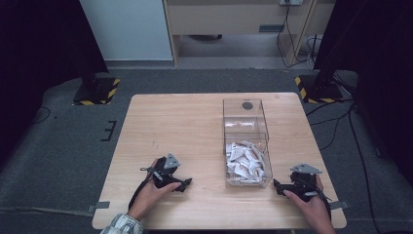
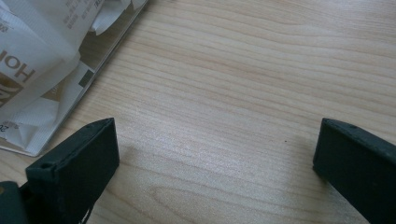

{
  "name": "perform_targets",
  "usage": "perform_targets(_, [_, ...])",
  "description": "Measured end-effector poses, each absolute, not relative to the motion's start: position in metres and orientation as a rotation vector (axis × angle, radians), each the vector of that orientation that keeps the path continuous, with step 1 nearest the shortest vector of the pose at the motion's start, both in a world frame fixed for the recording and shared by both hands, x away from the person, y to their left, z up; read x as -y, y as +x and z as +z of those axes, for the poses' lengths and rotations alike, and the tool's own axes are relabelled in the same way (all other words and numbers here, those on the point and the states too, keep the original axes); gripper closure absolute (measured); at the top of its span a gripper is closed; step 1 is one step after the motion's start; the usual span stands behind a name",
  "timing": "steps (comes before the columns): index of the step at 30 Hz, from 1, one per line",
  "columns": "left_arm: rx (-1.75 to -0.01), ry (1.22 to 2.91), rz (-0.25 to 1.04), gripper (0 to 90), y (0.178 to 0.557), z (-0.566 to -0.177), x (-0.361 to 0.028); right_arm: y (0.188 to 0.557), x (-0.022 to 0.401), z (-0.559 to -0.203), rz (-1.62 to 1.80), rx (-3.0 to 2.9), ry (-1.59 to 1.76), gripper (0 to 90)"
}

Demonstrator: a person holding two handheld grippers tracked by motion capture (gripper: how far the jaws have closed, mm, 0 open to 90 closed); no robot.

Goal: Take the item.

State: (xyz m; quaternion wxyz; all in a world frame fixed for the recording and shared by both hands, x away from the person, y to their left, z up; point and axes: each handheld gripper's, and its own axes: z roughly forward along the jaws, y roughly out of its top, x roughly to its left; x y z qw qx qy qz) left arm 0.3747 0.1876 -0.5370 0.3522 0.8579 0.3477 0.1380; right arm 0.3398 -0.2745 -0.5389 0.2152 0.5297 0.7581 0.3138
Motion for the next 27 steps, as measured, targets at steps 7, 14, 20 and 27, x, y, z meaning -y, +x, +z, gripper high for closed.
perform_targets(7, [-0.906,2.215,0.363,1.3,0.378,-0.537,-0.188,0.340,0.275,-0.539,0.872,-2.107,1.470,0.8])
perform_targets(14, [-0.886,2.207,0.361,2.9,0.377,-0.534,-0.188,0.341,0.275,-0.539,0.869,-2.107,1.467,0.7])
perform_targets(20, [-0.887,2.184,0.355,3.4,0.375,-0.529,-0.190,0.340,0.275,-0.539,0.869,-2.107,1.467,0.7])
perform_targets(27, [-0.871,2.169,0.368,4.5,0.376,-0.520,-0.190,0.341,0.275,-0.539,0.869,-2.108,1.467,0.7])
